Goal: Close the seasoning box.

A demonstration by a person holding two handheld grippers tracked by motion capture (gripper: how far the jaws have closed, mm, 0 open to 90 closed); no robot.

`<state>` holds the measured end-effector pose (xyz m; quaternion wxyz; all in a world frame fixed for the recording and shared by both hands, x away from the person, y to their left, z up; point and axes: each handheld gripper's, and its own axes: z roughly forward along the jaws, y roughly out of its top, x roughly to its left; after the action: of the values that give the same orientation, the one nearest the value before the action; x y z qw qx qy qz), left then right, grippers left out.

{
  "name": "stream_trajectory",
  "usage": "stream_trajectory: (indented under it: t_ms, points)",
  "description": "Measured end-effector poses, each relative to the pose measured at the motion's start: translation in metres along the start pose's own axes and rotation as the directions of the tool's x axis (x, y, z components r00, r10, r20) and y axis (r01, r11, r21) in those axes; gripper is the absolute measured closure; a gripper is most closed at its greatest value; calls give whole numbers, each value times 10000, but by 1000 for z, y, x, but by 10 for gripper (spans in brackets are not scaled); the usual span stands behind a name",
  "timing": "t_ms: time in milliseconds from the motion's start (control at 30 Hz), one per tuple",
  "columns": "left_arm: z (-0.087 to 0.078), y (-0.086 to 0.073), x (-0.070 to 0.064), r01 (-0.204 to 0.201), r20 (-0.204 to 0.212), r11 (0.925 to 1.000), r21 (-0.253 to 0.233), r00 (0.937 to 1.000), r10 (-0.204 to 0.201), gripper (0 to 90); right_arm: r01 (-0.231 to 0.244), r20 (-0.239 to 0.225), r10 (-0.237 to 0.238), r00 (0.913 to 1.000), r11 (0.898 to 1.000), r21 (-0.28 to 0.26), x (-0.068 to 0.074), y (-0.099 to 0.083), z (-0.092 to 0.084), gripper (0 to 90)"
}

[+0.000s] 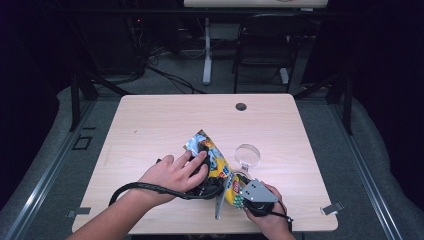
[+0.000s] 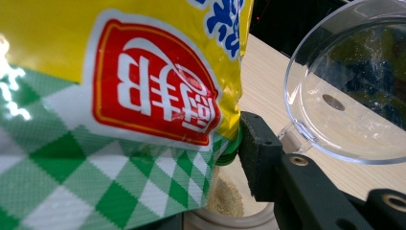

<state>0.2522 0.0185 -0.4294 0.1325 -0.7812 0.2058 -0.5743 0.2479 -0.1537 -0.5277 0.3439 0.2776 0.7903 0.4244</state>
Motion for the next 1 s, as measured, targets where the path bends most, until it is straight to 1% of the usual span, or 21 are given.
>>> stream_trajectory:
  t_ms: [367,433,533,733,800,900,1000]
  points:
    - [-1,0,1,-16,34,10000,-5,10000,16,682,-118,-117,118,9999,9999,-40,0,0,0,712]
    - [-1,-1,0,82,132,10000,-15,9999,-81,682,-127,-141,127,9998,9999,-40,1,1,0,712]
    - [-1,0,1,-56,47,10000,12,10000,56,683,-119,-137,118,9998,9999,-19,1,1,0,712]
    - [-2,-1,2,-71,35,10000,19,10000,71,684,-137,-156,136,9998,9999,-25,1,1,-1,712]
    - [-1,-1,0,190,243,9998,-24,9995,-189,684,-129,-155,129,9998,9999,-4,1,1,-1,712]
    - [-2,-1,0,208,249,9998,-25,9995,-207,684,-158,-148,158,9998,9999,-3,1,1,-1,712]
    - [-2,-1,0,131,259,9999,-7,9996,-131,684,-166,-171,166,9997,9999,-10,1,1,-1,712]
